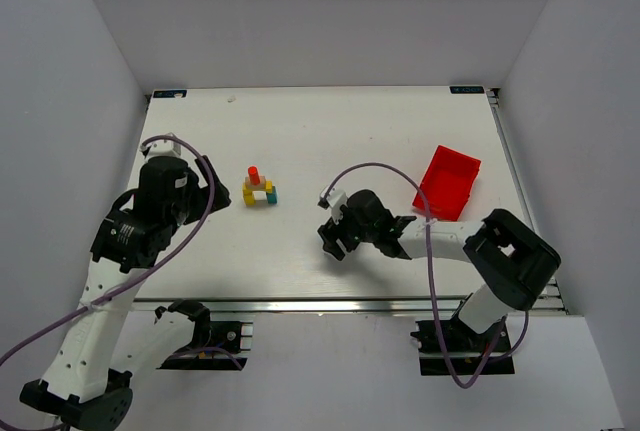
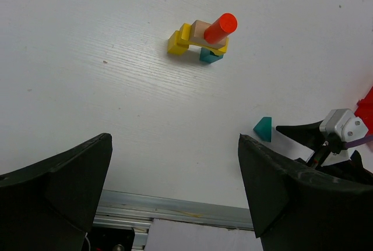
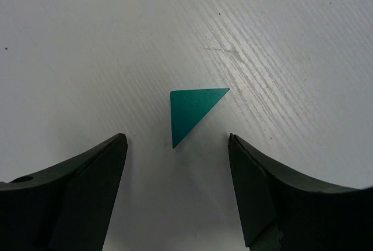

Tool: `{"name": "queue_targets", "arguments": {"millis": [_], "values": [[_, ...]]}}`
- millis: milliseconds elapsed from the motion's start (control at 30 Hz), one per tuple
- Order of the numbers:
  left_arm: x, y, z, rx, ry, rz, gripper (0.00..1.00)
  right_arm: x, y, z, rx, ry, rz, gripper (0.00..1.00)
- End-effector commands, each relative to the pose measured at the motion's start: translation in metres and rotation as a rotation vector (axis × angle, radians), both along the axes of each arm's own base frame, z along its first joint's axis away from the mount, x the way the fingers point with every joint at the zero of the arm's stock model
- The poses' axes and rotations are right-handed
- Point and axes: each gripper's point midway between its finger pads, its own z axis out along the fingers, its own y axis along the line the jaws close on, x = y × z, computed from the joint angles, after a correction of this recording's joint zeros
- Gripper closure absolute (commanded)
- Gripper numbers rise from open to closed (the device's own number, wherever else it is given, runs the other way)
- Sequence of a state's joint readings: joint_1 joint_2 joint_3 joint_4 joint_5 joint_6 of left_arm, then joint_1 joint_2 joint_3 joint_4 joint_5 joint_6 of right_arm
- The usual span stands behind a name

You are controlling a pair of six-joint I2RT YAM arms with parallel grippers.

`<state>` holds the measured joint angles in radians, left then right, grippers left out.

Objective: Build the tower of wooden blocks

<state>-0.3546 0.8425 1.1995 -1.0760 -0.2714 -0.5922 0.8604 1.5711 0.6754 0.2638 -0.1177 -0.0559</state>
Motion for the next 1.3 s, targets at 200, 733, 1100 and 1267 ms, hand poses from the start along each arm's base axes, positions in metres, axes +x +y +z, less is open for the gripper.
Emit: {"name": "queue_targets", "arguments": {"millis": [200,733,1100,1267], "values": [[0.003,0.005,-0.009,0.016,0.03,0.035,0.02,0.018,0.007,-0.004,0.025,-0.056,-0.092,0.42],[0.016,-0.035,-0.03,-0.071,0.074,-0.116,0.02,0.014,0.019,0.018,0.13,-0.088,-0.043,0.97],[0.035,-0.124,-0.04,-0.39,0.01,-0.455,0.02,0.006,0.054,0.132,0.517,-0.077,-0.046,1.0],[0.045,-0.14,-0.034,-0.439,-0.031,-0.486,0.04,0.014,0.059,0.163,0.592,-0.049,-0.108,1.0]]}}
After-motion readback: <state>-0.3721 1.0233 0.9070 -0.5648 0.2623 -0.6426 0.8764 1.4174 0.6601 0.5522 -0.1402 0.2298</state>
